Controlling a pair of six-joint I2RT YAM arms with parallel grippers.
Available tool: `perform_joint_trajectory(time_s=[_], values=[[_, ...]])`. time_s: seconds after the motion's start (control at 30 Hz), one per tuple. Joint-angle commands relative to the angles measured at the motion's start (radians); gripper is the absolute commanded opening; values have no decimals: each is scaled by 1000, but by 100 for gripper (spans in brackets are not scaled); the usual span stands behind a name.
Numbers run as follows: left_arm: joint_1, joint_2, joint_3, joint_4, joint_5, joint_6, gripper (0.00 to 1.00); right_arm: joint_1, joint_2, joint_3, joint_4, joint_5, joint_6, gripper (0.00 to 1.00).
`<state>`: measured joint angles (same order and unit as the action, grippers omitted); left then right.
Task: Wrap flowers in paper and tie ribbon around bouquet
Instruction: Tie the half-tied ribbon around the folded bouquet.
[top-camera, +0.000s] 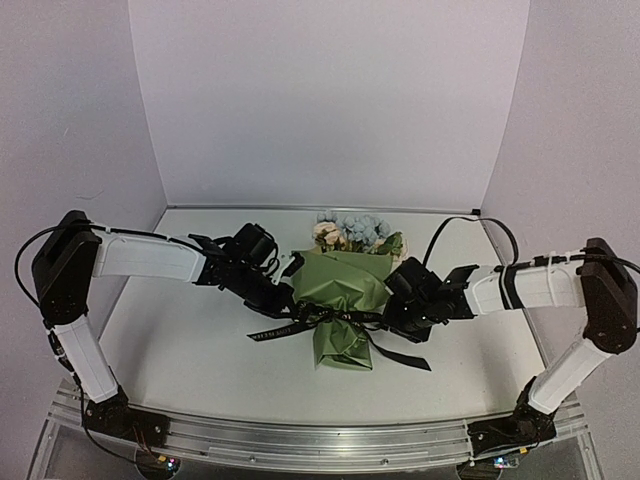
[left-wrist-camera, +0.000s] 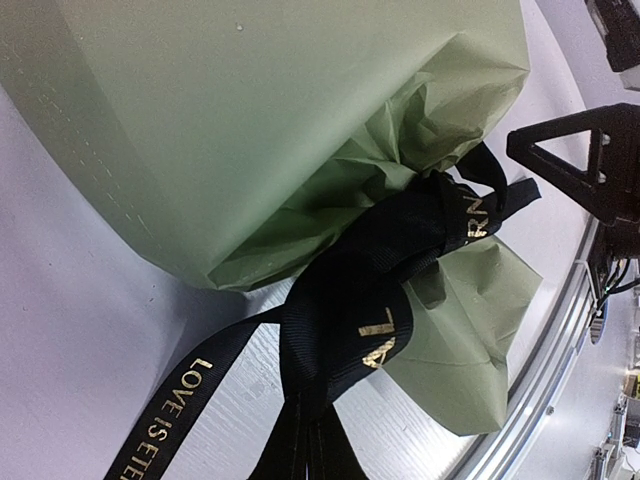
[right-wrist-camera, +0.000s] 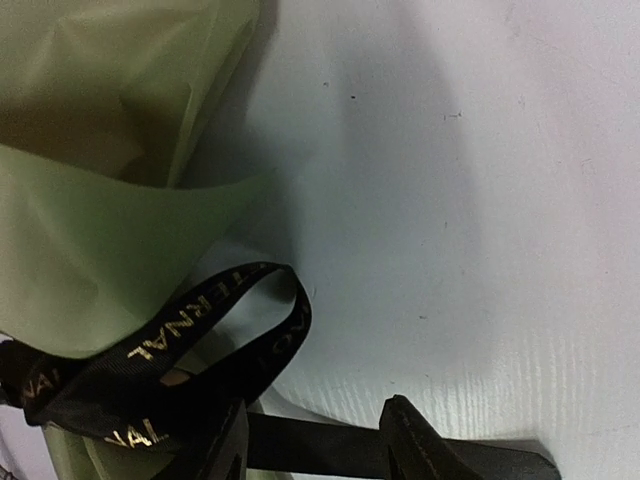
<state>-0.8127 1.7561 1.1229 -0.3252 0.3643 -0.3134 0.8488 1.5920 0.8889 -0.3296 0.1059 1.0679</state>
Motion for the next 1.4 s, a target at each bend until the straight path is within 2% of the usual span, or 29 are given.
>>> perform_joint_trajectory(time_s=[0.0, 0.27, 0.4, 0.53, 0.67, 1.03, 1.37], values=[[2, -6, 14, 2, 10, 9, 0, -12, 50, -20, 123, 10, 130, 44], [3, -12, 9, 9, 16, 8, 0, -12, 118, -30, 192, 9, 228, 40], [3, -17, 6, 7, 16, 7, 0, -13, 153, -35, 227, 5, 261, 33], [3, -16, 5, 8, 17, 9, 0, -12, 166, -44, 245, 5, 279, 21], [3, -16, -2, 6, 1, 4, 0, -14, 135, -55, 239, 20, 246, 0], [42, -26, -75, 8, -84, -79, 0, -16, 22, 15, -68, 155, -35, 0], [84, -31, -99, 14, -102, -118, 0, -16, 64, 128, -255, 235, -243, 0]])
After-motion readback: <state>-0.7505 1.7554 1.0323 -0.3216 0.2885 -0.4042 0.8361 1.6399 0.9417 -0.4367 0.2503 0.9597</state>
